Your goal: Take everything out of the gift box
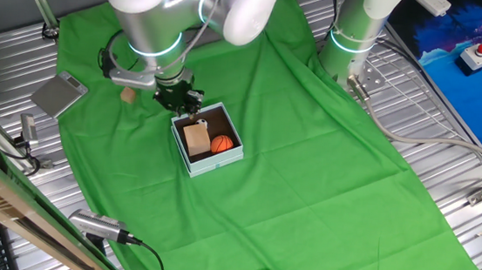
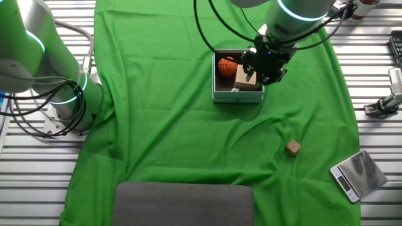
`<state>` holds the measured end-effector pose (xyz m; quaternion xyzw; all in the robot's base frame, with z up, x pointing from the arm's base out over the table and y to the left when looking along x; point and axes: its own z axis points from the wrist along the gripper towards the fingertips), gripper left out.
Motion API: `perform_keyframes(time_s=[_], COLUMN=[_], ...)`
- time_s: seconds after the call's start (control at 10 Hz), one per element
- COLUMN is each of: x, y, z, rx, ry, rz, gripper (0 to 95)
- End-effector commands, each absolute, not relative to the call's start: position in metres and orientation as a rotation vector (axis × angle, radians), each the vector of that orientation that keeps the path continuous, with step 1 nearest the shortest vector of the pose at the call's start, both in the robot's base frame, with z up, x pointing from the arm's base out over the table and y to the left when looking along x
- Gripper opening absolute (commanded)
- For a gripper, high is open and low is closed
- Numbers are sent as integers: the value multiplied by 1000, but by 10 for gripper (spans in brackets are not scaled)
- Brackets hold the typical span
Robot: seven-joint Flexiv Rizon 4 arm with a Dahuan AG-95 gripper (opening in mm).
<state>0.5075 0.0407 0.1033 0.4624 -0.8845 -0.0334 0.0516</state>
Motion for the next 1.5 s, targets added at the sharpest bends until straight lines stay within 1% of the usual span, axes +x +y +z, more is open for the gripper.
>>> perform_keyframes(time_s=[0.1, 0.3, 0.4, 0.6, 1.0, 1.3, 1.4, 1.5], x=[504, 502, 501, 499, 492, 492, 493, 493], y=[57, 68, 69, 73, 79, 79, 79, 79], z=[103, 100, 99, 96, 81, 76, 76, 74], rx=[1397, 1414, 1449, 1524, 1612, 1687, 1707, 1758], ry=[-2700, -2707, -2695, -2672, -2683, -2684, -2684, -2683], rz=[-96, -108, -110, -123, -70, -46, -44, -57], gripper=[380, 380, 570, 570, 570, 570, 760, 760])
